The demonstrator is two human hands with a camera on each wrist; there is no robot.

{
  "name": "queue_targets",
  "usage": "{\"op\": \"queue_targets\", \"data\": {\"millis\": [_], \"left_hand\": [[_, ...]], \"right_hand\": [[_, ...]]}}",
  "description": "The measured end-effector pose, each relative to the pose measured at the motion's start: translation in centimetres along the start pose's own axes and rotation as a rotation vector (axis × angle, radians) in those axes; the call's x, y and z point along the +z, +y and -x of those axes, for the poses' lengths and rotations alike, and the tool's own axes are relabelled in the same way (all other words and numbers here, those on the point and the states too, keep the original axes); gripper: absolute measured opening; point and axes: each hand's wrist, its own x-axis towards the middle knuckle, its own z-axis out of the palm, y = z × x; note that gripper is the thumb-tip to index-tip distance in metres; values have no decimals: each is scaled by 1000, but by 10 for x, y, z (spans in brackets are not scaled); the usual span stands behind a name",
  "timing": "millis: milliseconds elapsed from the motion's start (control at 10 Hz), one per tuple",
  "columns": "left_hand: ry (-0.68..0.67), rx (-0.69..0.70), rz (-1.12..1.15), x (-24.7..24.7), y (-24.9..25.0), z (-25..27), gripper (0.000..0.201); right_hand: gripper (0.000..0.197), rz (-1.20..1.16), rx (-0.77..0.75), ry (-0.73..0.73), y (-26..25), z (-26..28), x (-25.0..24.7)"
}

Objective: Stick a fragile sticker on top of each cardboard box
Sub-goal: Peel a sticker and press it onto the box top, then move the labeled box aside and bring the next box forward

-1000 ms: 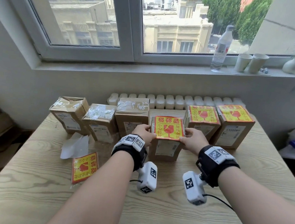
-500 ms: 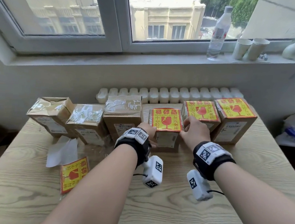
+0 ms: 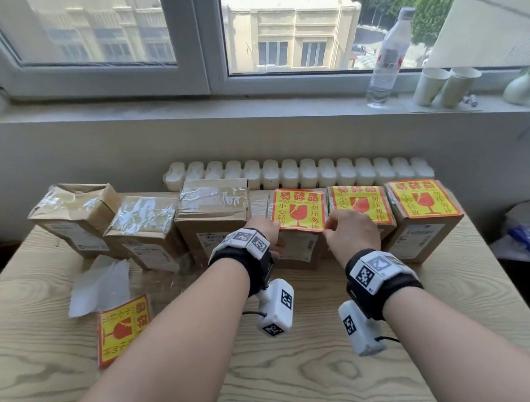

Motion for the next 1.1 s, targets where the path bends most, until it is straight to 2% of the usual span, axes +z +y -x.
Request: {"op": "queue_targets", "data": {"millis": [100, 200, 400, 500, 600, 800, 900, 1000, 1100], "left_hand": [[-5, -7, -28, -1, 0, 2, 19], [7, 13, -37, -3, -4, 7, 21], [92, 67, -36, -13, -7, 33, 35], [95, 55, -32, -20, -6, 49, 16], [219, 125, -69, -34, -9, 56, 14], [480, 241, -156, -88, -14, 67, 28], [591, 269, -238, -119, -12, 68, 24], [584, 265, -260, -142, -14, 57, 26], [490, 241, -245, -158, -16, 41, 39]], "right_hand": [[7, -13, 11, 5, 0, 3, 0], [8, -52, 24, -1, 2, 8, -2], [11, -115, 2, 0, 2, 25, -12], [11, -127, -33, -8, -4, 32, -14], [11, -145, -73, -31, -17, 39, -14], [12, -178, -161, -64, -57, 43, -9], [11, -196, -171, -59, -78, 38, -2], [14, -233, -151, -64, -99, 32, 9], [26, -268, -128, -95, -117, 28, 22]]}}
